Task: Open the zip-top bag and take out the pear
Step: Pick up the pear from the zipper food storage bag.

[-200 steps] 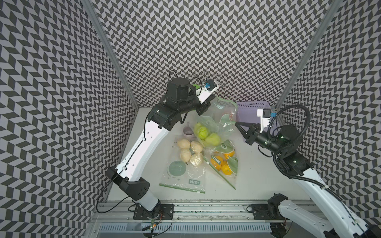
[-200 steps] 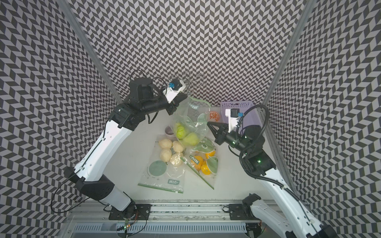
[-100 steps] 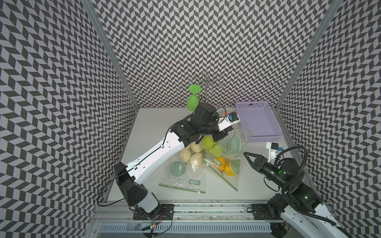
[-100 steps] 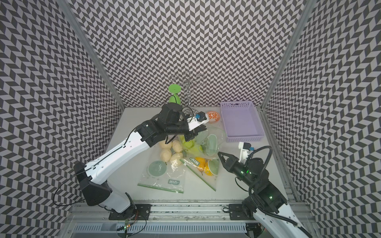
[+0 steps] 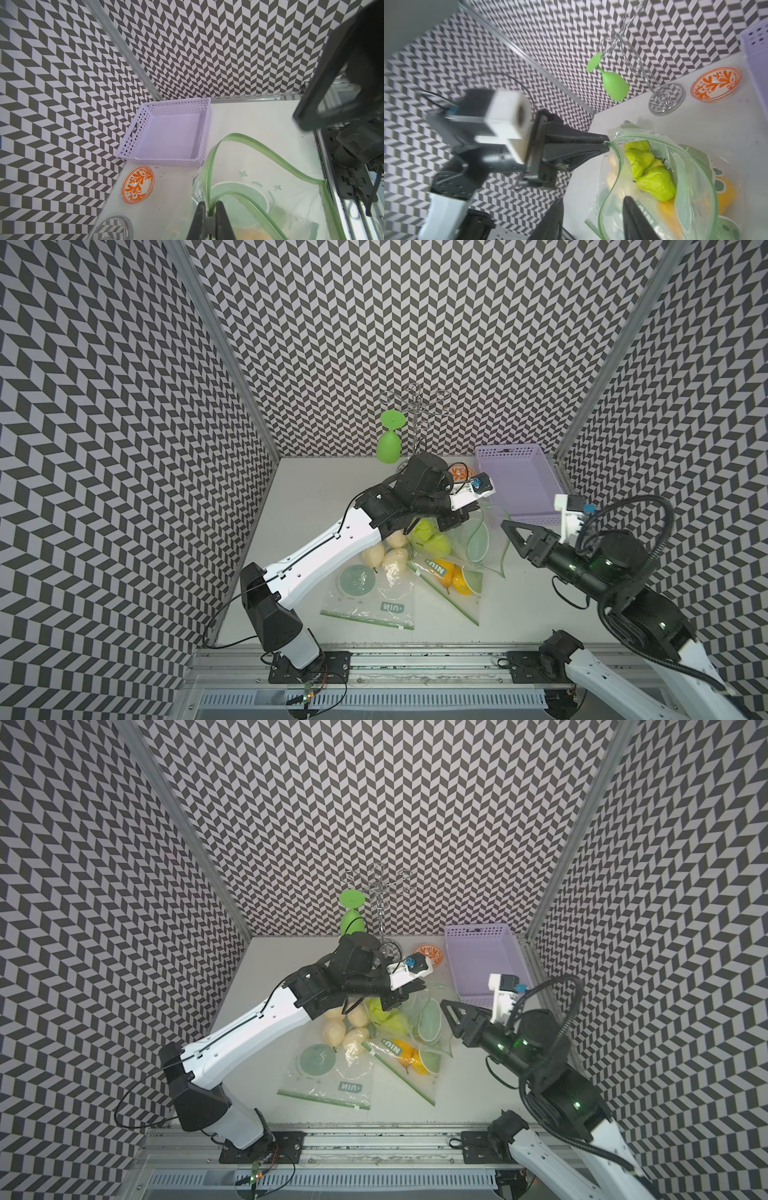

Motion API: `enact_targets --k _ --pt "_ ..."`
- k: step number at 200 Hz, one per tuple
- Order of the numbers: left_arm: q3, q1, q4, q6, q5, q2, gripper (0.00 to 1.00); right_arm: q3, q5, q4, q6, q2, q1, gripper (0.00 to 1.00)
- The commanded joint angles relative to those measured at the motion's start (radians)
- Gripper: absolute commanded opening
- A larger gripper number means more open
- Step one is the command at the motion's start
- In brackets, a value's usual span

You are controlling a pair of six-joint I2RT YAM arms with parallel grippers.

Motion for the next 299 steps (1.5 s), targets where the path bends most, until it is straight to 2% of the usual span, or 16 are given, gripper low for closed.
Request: enact_targets --k 1,69,124,169,213,246,268,299 --pt "0.024 -0.01 0.004 -0.009 -0.007 -0.004 0.01 -0.065 -0.089 0.072 -0.016 0.076 0.005 0.4" --pt "0.017 -0.012 -0.001 -0.003 -0.009 -0.026 0.01 -0.165 -0.058 0.128 0.024 0.087 0.005 0.31" --pt "-0.005 0.002 0.007 0.0 -0.022 -0.035 0.01 -0.125 0.016 0.055 0.03 -0.027 0.005 0.32" --pt "0.016 -0.002 -0.006 -0.007 -0.003 -0.031 0.01 -0.179 -0.013 0.068 0.063 -0.07 0.005 0.31" --pt "0.033 -0.024 -0.006 -0.014 0.002 -0.019 0.01 -0.201 -0.12 0.151 0.062 0.058 0.012 0.28" --pt "0.046 -0.044 0.016 -0.034 0.027 -0.032 0.02 -0.22 -0.103 0.268 0.094 0.143 0.077 0.26" --pt "0.081 -0.078 0.015 -0.044 0.028 -0.023 0.02 -0.218 -0.09 0.274 0.086 0.223 0.123 0.26" --pt "0.09 -0.115 0.041 -0.06 0.05 -0.018 0.01 -0.29 -0.08 0.32 0.091 0.242 0.14 0.27"
